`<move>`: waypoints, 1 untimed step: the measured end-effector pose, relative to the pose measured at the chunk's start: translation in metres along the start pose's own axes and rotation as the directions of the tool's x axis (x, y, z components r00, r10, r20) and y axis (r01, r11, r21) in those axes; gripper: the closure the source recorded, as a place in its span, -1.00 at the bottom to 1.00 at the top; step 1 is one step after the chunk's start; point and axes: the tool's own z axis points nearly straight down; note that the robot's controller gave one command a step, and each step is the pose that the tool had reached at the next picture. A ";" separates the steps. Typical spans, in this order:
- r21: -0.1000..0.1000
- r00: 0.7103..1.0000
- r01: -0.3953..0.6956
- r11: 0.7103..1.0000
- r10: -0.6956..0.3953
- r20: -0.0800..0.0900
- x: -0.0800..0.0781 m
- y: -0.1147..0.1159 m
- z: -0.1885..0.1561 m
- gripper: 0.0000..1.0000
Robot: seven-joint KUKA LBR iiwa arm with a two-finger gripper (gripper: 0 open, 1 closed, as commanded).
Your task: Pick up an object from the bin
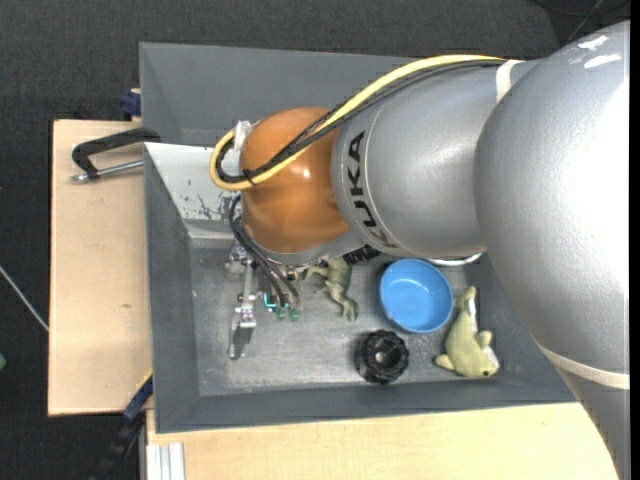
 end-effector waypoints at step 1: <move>-0.005 0.995 -0.094 0.996 0.094 0.013 0.017 -0.044 0.074 -1.00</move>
Offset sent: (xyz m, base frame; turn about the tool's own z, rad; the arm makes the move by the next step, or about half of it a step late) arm -0.0182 -0.0447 -0.0733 0.0918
